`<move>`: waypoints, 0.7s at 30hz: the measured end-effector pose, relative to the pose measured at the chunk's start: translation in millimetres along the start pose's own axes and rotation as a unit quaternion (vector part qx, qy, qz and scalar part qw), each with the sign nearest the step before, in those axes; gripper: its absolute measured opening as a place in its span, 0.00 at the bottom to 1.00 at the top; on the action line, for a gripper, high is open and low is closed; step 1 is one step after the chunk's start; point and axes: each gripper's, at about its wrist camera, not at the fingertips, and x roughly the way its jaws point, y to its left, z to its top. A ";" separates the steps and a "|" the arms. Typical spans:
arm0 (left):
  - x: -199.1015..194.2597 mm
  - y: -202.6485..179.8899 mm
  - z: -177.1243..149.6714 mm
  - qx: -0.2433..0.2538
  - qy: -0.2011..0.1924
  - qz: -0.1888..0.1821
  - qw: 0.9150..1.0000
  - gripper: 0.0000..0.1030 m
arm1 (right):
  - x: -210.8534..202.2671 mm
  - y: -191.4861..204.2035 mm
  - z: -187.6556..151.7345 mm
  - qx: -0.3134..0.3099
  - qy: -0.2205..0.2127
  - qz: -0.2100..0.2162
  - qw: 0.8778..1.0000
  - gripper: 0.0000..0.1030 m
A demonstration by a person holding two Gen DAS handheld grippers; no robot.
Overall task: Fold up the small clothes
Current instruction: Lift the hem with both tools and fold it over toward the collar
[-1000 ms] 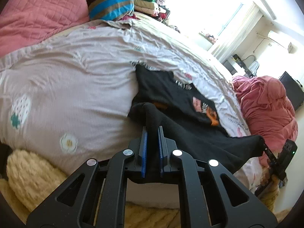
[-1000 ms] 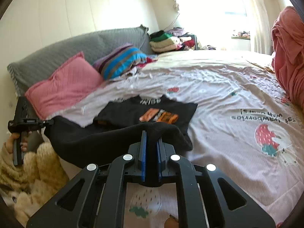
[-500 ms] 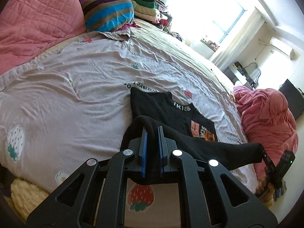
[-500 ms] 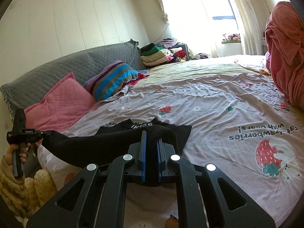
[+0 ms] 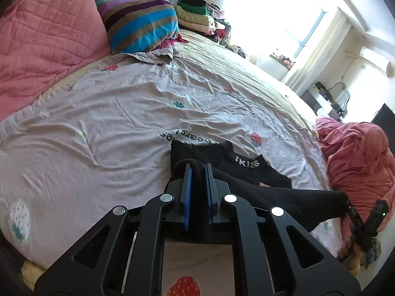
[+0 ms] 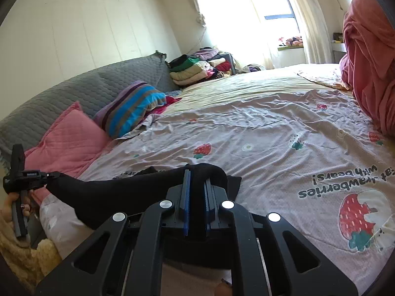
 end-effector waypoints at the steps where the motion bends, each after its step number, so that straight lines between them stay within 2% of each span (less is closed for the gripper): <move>1: 4.5 -1.7 2.2 0.004 0.000 0.006 1.000 0.04 | 3.7 -1.0 0.2 0.001 0.002 -0.002 1.000 0.08; 6: 25.2 -4.0 6.9 0.013 0.006 0.022 1.000 0.04 | 24.4 -9.0 -1.5 0.007 0.017 -0.015 1.000 0.08; 21: 77.2 12.9 1.9 0.010 0.035 0.039 0.999 0.04 | 65.6 -18.4 -11.4 0.008 0.056 -0.041 0.998 0.08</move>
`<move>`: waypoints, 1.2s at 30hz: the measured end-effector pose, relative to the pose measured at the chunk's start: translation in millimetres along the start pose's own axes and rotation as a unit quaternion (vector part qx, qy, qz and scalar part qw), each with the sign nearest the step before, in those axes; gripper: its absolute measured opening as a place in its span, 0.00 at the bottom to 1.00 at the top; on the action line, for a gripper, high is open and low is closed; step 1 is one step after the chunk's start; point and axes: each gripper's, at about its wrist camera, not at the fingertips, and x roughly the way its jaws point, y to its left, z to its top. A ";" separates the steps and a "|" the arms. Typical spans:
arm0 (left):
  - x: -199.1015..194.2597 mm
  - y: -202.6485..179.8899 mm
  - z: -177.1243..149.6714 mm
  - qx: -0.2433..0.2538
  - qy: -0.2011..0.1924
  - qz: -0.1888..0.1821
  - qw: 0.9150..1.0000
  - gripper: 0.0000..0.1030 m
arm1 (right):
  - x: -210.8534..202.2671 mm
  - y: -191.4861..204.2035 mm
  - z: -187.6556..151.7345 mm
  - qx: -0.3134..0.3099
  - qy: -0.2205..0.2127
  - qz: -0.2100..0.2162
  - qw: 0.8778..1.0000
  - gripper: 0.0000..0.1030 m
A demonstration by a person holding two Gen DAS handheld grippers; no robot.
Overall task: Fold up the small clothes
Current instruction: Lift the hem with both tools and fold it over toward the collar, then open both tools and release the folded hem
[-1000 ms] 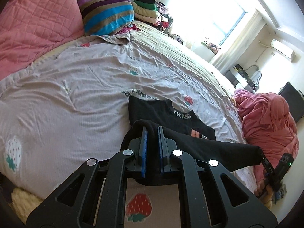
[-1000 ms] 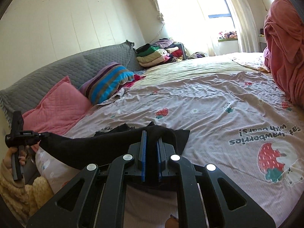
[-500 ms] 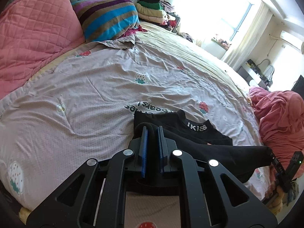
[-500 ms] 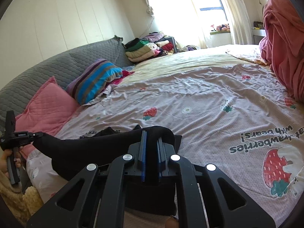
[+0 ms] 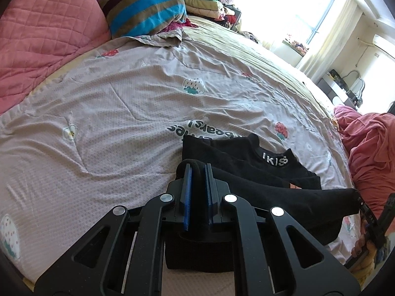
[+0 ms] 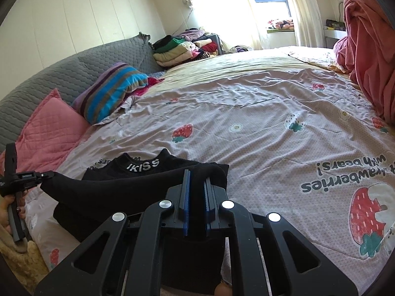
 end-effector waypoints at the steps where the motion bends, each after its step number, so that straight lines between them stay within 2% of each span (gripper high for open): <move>1: 1.8 -0.1 -0.1 0.002 0.000 0.001 1.000 0.04 | 2.2 0.8 0.0 -0.001 0.001 -0.002 1.000 0.08; 11: 3.9 -3.8 0.1 0.021 -0.014 0.024 0.999 0.06 | 15.0 -1.3 -2.4 0.003 0.018 -0.013 1.000 0.11; 13: 1.7 -4.0 0.2 0.021 -0.015 0.022 0.999 0.07 | 13.9 -1.9 -2.4 0.006 0.015 -0.019 1.000 0.23; 14: 0.8 -4.5 0.0 0.023 -0.016 0.024 0.999 0.11 | 11.2 -2.2 -2.0 0.007 0.009 -0.025 1.000 0.40; 15: -0.6 -5.2 -0.7 0.025 -0.017 0.025 0.999 0.12 | 8.7 -3.0 -1.6 0.010 0.004 -0.025 1.000 0.45; 19: -8.1 -9.4 -3.1 0.033 -0.025 0.028 0.999 0.25 | -0.4 -4.4 -0.4 0.017 -0.003 -0.015 1.000 0.45; 24: -18.8 -19.5 -7.4 0.050 -0.037 0.032 0.998 0.45 | -15.3 6.2 -3.4 -0.002 -0.010 -0.006 1.000 0.59; 26: -22.5 -23.4 -9.4 0.056 -0.040 0.032 0.997 0.58 | -19.4 11.5 -4.8 -0.012 -0.012 -0.004 1.000 0.62; 29: -28.5 -29.5 -12.7 0.065 -0.047 0.029 0.996 0.68 | -25.7 23.5 -9.3 -0.035 -0.013 -0.004 0.999 0.66; 31: -33.6 -33.4 -16.9 0.071 -0.053 0.031 0.996 0.69 | -28.5 30.6 -13.2 -0.048 -0.011 -0.003 0.999 0.69; 36: -43.0 -39.5 -29.9 0.080 -0.061 0.025 0.995 0.70 | -30.4 50.1 -24.9 -0.078 -0.002 0.011 0.997 0.69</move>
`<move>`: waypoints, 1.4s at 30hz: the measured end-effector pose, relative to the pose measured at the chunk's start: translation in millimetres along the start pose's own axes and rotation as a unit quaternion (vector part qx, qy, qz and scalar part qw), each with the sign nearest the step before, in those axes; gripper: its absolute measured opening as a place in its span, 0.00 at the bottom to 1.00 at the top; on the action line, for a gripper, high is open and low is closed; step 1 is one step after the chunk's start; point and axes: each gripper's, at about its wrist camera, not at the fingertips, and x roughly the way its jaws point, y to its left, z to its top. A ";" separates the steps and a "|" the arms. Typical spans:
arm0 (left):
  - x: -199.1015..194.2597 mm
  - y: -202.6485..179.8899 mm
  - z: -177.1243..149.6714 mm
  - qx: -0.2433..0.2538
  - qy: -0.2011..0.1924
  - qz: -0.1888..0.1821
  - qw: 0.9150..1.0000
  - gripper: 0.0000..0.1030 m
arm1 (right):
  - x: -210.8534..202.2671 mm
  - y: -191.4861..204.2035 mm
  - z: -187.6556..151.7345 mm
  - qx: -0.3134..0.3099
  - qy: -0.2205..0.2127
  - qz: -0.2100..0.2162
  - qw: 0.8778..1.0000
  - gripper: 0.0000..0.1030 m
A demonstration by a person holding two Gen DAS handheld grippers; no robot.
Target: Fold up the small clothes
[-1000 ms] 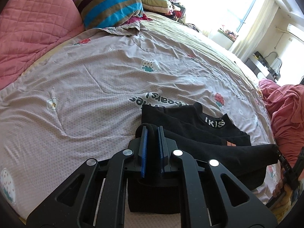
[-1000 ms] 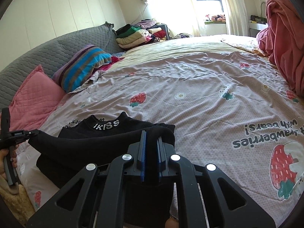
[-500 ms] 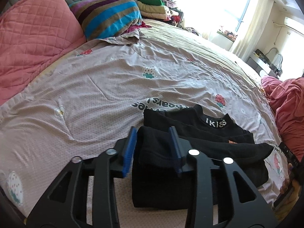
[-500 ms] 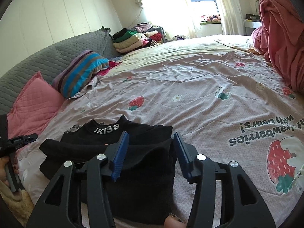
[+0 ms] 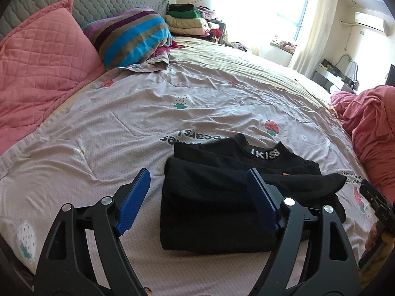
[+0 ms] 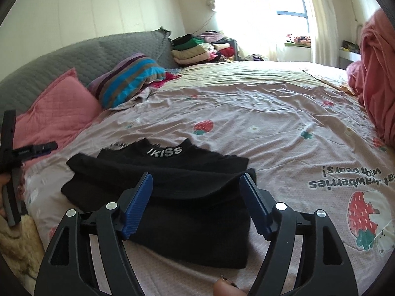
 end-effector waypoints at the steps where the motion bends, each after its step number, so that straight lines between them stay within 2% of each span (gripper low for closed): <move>1: -2.0 -1.9 -4.3 0.003 0.000 -0.001 1.000 0.70 | 0.7 5.1 -2.3 -0.010 0.003 0.001 1.000 0.69; 4: -3.0 -5.9 -14.6 0.011 0.007 -0.004 1.000 0.70 | 4.2 14.9 -7.6 -0.027 0.014 0.011 0.999 0.68; 5: -2.5 -7.5 -19.4 0.015 0.012 -0.004 1.000 0.70 | 6.2 19.3 -10.3 -0.036 0.020 0.014 0.999 0.57; 6: -1.7 -8.6 -23.3 0.017 0.015 -0.002 1.000 0.70 | 8.1 23.1 -12.5 -0.044 0.027 0.016 0.999 0.42; 9: 1.3 -13.0 -34.3 0.025 0.023 0.001 0.999 0.70 | 14.3 33.9 -21.9 -0.069 0.051 0.023 0.996 0.20; 10: 4.3 -14.6 -39.3 0.030 0.029 0.002 0.999 0.66 | 16.2 37.2 -25.1 -0.075 0.057 0.025 0.995 0.18; 11: 7.7 -15.8 -44.0 0.034 0.036 0.004 0.999 0.57 | 18.6 41.3 -29.0 -0.082 0.065 0.026 0.994 0.17; 13: 16.1 -16.6 -50.8 0.037 0.051 0.002 0.998 0.48 | 21.7 44.5 -34.2 -0.088 0.073 0.026 0.993 0.16; 15: 26.1 -18.4 -56.8 0.045 0.064 0.009 0.997 0.44 | 29.4 45.5 -38.3 -0.089 0.087 0.018 0.992 0.16; 18: 38.7 -22.6 -61.1 0.059 0.074 0.022 0.995 0.44 | 50.5 36.2 -44.0 -0.075 0.122 -0.012 0.990 0.16; 22: 59.8 -25.5 -60.8 0.073 0.086 0.036 0.993 0.44 | 76.7 18.5 -47.3 -0.046 0.149 -0.025 0.988 0.16; 30: 89.1 -24.3 -42.3 0.073 0.095 0.040 0.992 0.45 | 111.4 13.0 -26.6 -0.042 0.144 -0.034 0.988 0.16; 35: 106.1 -20.4 -28.9 0.066 0.100 0.042 0.992 0.51 | 128.0 5.4 -10.7 -0.026 0.140 -0.029 0.989 0.16; 42: 120.5 -14.6 -3.2 0.046 0.089 0.041 0.994 0.52 | 146.9 -13.8 11.1 -0.001 0.133 -0.055 0.990 0.16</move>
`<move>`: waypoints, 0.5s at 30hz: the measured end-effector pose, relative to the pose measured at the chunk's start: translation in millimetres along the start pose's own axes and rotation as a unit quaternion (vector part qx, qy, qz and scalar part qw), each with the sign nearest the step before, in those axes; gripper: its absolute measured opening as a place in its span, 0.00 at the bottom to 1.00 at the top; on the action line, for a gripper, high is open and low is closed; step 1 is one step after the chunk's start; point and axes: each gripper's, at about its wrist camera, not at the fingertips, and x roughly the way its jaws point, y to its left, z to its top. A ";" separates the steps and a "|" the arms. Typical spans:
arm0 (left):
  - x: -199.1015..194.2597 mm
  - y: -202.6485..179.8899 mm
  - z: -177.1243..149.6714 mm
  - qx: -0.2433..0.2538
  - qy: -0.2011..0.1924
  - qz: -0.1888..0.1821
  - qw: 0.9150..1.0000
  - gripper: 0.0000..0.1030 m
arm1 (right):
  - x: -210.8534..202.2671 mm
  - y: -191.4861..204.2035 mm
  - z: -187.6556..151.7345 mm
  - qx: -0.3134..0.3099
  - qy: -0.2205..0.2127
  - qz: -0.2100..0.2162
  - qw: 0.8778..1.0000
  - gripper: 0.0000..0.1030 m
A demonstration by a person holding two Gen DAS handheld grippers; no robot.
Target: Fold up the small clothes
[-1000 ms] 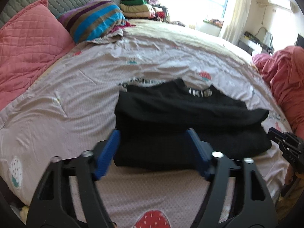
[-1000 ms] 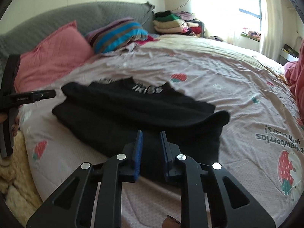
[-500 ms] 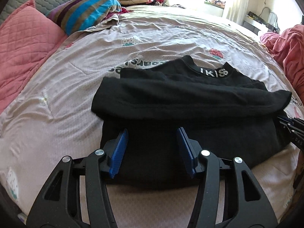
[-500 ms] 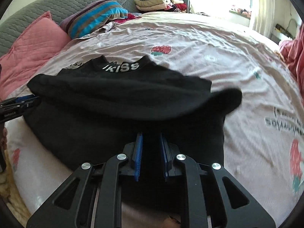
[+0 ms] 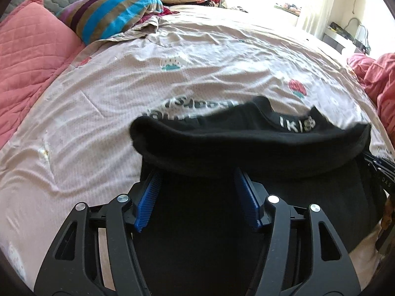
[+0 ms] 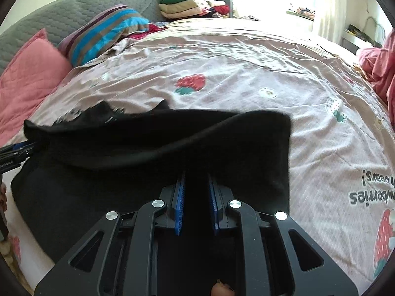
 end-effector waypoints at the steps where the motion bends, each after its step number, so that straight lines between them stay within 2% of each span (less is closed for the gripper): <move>1: -0.5 1.3 2.7 -0.004 -0.004 0.000 1.000 0.52 | 1.3 -3.1 2.0 0.005 -0.001 -0.002 1.000 0.16; 5: -5.4 13.7 11.9 -0.023 -0.019 0.002 1.000 0.55 | -0.8 -17.5 8.5 0.025 -0.014 -0.016 0.999 0.17; 7: -5.6 22.4 14.1 -0.035 -0.021 0.006 0.999 0.56 | -2.6 -25.6 10.0 0.033 -0.019 -0.022 0.999 0.23; 9: -4.4 33.1 14.9 -0.051 -0.019 0.005 0.998 0.57 | -4.2 -35.9 10.4 0.046 -0.022 -0.029 0.998 0.41; 12: 0.6 49.4 14.4 -0.078 -0.012 0.004 0.997 0.61 | -3.5 -48.1 10.0 0.058 -0.021 -0.036 0.997 0.43; 13: 3.9 54.3 13.7 -0.086 -0.006 0.001 0.996 0.64 | -2.3 -51.4 9.7 0.063 -0.018 -0.037 0.997 0.47; 14: 6.4 56.9 13.1 -0.091 -0.001 -0.002 0.996 0.67 | -0.2 -55.0 9.6 0.070 -0.014 -0.039 0.997 0.55; 15: 10.3 59.4 12.4 -0.095 0.005 -0.006 0.995 0.67 | 1.6 -57.8 9.2 0.077 -0.012 -0.037 0.996 0.58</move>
